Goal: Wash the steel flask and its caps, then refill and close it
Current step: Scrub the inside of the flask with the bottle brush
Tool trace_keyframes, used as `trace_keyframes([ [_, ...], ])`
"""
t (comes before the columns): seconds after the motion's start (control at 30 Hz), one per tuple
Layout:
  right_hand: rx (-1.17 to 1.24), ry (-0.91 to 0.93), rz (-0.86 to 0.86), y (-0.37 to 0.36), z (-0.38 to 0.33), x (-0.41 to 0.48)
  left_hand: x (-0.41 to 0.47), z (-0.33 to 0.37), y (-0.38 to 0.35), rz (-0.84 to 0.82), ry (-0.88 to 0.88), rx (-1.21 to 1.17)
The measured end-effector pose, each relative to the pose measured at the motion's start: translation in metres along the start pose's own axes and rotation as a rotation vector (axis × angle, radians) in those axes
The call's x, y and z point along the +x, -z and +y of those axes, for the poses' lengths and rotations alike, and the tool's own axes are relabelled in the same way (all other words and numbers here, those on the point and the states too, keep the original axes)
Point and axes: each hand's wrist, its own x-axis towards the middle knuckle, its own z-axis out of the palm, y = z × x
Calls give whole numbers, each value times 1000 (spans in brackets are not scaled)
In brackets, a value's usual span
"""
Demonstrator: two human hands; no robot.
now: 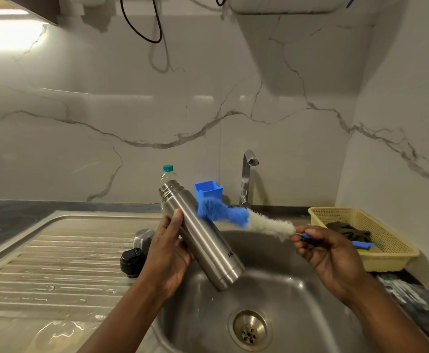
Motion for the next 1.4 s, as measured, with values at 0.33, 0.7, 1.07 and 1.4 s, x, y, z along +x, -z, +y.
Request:
trace_keyframes([
  [0.33,32,48,-27,-10,1,-3,0,-11,-1,-45,23,117],
  [0.7,46,52,-27,-11,4,-2,0,-10,-1,-64,40,119],
  [1.07,84,-2,-23,-12,6,-3,0,-7,0,-61,67,88],
  [1.4,89,-37,-34,-18,8,-4,-1,-5,0,-78,104,79],
])
